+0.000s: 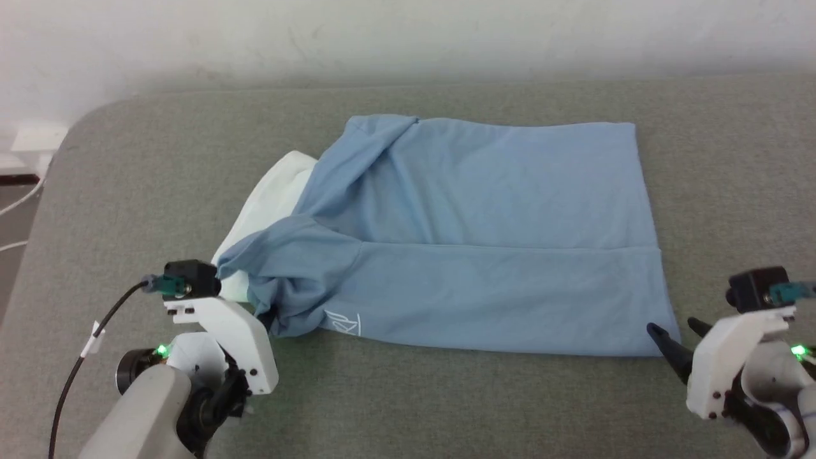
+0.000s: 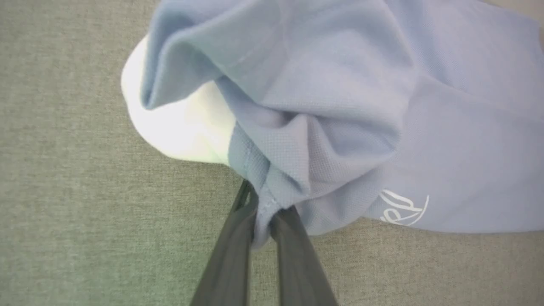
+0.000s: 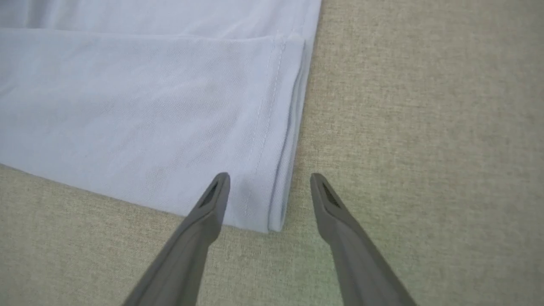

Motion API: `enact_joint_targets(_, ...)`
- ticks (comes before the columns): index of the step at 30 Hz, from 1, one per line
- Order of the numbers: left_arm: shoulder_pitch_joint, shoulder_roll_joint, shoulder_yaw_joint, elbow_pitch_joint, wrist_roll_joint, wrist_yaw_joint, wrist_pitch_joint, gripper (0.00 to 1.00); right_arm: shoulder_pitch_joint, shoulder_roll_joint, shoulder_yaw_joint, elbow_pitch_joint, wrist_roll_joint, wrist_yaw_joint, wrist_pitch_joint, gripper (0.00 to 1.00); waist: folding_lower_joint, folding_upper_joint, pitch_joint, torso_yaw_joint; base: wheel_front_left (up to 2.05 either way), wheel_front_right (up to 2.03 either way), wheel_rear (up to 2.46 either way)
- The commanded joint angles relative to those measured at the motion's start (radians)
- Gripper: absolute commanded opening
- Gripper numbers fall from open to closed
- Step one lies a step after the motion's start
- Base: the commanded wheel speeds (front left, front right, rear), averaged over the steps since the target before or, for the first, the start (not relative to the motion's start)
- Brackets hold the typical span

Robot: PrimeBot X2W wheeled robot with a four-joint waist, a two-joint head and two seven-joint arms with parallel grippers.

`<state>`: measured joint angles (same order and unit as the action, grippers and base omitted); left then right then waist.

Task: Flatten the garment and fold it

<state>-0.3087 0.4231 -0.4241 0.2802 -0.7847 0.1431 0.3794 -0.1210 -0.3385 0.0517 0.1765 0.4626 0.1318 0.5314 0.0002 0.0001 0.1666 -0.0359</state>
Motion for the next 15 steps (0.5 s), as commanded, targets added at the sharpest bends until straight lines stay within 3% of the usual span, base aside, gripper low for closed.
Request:
enact_joint_targets(1,0.011,0.001,0.002,-0.01,0.01,0.006,-0.003,0.0,-0.025,-0.001,0.005,0.011,0.011,-0.001,0.004,1.0,-0.0002,-0.0001,0.012,0.011,0.0,0.0,0.0)
enact_joint_targets(10,0.021,0.006,-0.006,-0.059,0.012,0.017,0.002,0.0,-0.148,0.01,0.123,0.257,0.118,-0.001,0.136,1.0,-0.0002,-0.0001,0.031,0.025,0.0,0.0,0.0)
enact_joint_targets(11,0.023,0.007,-0.008,-0.059,0.012,0.016,0.003,0.0,-0.151,0.011,0.136,0.278,0.135,-0.001,0.154,0.89,-0.0002,-0.0001,0.032,0.026,0.0,0.0,0.0)
enact_joint_targets(12,0.026,0.007,-0.008,-0.059,0.011,0.016,0.002,0.0,-0.154,0.013,0.149,0.295,0.153,-0.001,0.172,0.28,-0.0002,-0.0001,0.031,0.025,0.0,0.0,0.0)
enact_joint_targets(13,0.03,0.007,-0.008,-0.057,0.008,0.015,0.002,0.0,-0.157,0.014,0.159,0.308,0.168,-0.001,0.186,0.0,-0.0002,-0.0001,0.029,0.025,0.0,0.0,0.0)
enact_joint_targets(15,0.042,0.005,-0.01,-0.058,-0.007,0.007,0.013,0.0,-0.161,0.011,0.176,0.316,0.192,-0.001,0.194,0.0,-0.0002,-0.0001,0.021,0.024,0.0,0.0,0.0)
